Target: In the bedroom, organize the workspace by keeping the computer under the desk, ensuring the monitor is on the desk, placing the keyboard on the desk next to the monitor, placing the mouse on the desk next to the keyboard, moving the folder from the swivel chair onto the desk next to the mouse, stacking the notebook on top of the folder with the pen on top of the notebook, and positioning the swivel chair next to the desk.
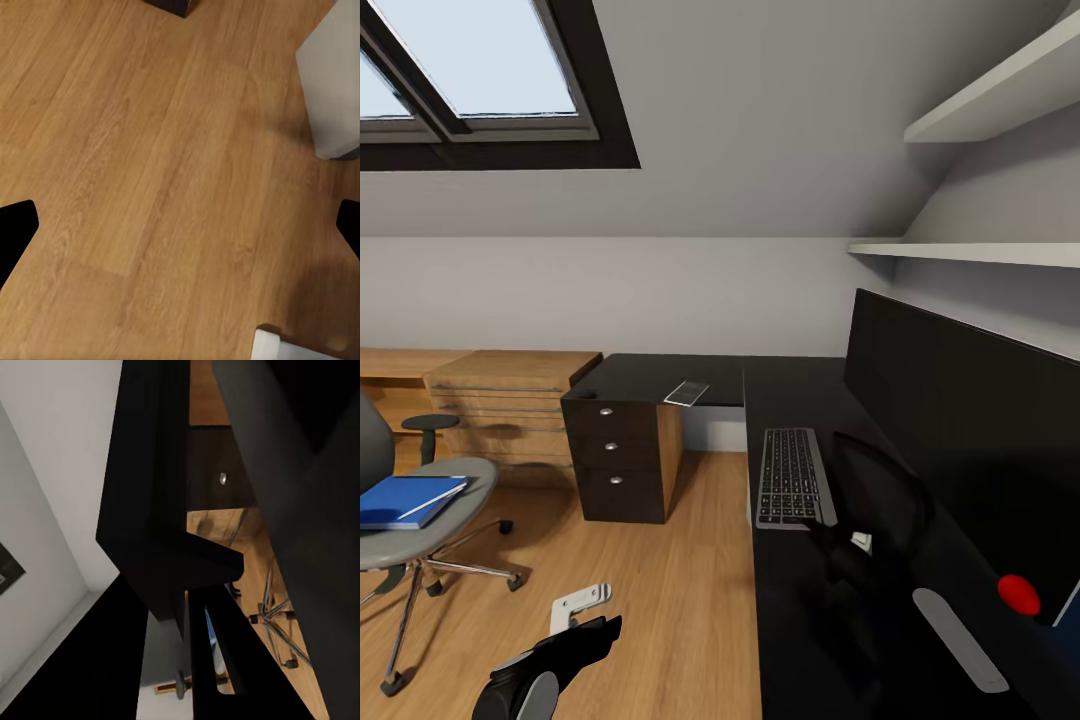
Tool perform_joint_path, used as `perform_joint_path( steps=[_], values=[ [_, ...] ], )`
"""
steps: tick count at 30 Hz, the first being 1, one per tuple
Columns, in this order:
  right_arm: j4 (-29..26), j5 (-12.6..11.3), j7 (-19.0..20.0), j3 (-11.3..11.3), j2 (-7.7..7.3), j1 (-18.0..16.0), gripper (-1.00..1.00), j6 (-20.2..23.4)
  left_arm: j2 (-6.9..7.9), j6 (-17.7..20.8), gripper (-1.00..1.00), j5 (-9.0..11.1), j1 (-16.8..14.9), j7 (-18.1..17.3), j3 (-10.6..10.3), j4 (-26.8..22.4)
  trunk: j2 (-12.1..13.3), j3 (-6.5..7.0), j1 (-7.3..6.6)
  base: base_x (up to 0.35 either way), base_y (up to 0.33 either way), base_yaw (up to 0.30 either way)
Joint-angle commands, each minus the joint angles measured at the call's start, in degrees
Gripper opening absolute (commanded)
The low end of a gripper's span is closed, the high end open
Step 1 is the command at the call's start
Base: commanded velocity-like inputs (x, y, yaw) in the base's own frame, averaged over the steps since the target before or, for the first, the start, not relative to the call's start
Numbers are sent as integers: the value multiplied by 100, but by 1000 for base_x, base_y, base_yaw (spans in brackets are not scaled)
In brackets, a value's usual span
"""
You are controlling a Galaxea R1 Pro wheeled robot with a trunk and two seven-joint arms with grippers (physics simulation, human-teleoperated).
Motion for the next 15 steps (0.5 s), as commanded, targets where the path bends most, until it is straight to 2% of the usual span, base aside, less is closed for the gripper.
perform_joint_path(
  steps=[1, 7, 15],
  values=[
    [4, -19, 34, 10, -5, -4, -100, 5, -1, 11, 100, 60, -4, 55, -4, -8, -3, -6, 0, 5, 0, 0],
    [5, -19, 47, 10, -5, -4, -100, 7, -4, 11, 100, 58, -4, 41, -4, -5, -3, -6, 0, 2, -88, 0],
    [4, -19, 55, 10, -9, -4, -100, 7, -5, 10, 100, 60, -4, 35, -5, -4, -3, -6, 0, 0, -15, 0]
  ],
)
